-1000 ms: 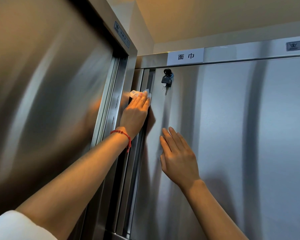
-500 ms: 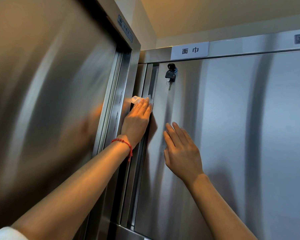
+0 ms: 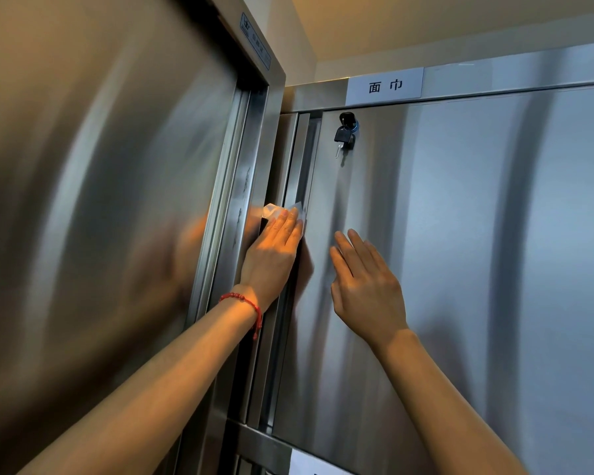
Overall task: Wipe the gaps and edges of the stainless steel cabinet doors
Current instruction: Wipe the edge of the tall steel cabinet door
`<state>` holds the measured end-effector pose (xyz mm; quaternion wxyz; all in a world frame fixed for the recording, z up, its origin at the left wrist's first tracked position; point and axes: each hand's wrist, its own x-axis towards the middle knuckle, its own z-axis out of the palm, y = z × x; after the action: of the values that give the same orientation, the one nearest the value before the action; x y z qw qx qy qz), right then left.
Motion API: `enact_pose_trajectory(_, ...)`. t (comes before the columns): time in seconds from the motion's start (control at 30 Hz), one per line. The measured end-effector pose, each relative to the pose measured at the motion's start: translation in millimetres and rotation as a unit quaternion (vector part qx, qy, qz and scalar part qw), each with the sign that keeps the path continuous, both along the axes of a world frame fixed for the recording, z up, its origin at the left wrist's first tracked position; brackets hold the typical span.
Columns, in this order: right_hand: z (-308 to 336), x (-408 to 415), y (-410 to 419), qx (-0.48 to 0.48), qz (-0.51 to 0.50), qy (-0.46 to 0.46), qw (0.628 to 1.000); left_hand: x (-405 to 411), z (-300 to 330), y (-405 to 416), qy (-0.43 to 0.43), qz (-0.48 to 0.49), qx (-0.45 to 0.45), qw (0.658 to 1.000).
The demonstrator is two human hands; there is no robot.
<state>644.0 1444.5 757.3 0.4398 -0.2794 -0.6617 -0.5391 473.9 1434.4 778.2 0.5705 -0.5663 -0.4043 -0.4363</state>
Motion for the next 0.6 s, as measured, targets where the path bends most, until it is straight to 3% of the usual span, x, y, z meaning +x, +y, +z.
enact_pose_trajectory(0.6,1,0,-2,-0.008,-0.002,-0.003,1.000,0,-7,-3,0.006,0.022,-0.024,0.999)
